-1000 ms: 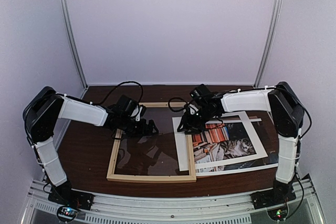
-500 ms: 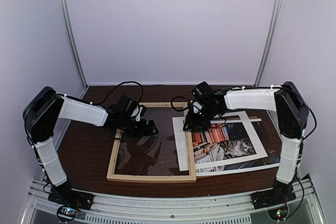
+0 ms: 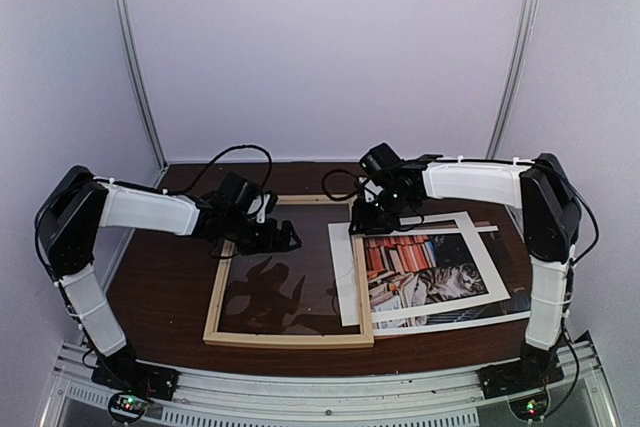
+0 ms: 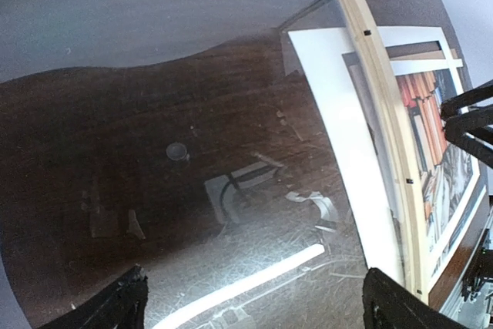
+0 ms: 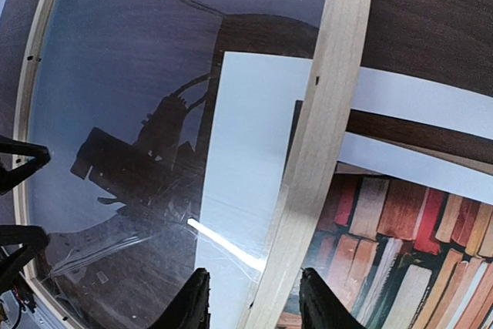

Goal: Put the photo into the frame
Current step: Place the glass panel at the frame body, then pick up the mat board from the photo.

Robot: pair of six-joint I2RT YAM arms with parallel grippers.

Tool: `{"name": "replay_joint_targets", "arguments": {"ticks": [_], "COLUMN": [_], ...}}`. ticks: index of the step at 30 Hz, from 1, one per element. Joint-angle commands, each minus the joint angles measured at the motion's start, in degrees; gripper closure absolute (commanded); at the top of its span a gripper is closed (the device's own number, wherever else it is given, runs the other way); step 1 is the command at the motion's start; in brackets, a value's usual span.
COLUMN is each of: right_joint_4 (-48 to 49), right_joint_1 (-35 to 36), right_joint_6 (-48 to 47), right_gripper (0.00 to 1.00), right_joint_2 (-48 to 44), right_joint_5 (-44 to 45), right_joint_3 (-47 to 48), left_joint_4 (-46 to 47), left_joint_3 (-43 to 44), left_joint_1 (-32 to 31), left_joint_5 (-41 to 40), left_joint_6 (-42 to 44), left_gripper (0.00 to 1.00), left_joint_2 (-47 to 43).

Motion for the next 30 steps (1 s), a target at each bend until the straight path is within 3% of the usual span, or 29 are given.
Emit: {"name": "replay_joint_targets", "arguments": {"ticks": [1,7,18,30], "right_joint_4": [-3.05,-2.94,-2.61,-2.51], "right_joint_1": [0.28,0.30,0.32,1.72], "right_joint_6": [-2.40,-2.84,-2.68,-2.05], "right_gripper": [0.60,0.60,0.61,0.63], "right_joint_2": [2.60,4.71,6.82,7.89], "right_joint_5": [5.41,4.81,3.88,5.05], "right_joint_3": [2.43,3.09,2.80,1.62], "left_joint_4": [0.34,-0.57,-7.21,-12.45], "left_joint_3": [1.62,1.28,1.97,2.79], "left_joint_1": [-0.34,-0.34,-0.34,0.15], "left_joint_5": [-1.86,-4.55,-16.49,-22.56], "left_joint_6": [1.60,2.39,7.03,8.47], "left_gripper": [0.02,0.02,0.02,0.02], "left_joint_2": [-3.32,-5.49,-9.58,-10.31]}}
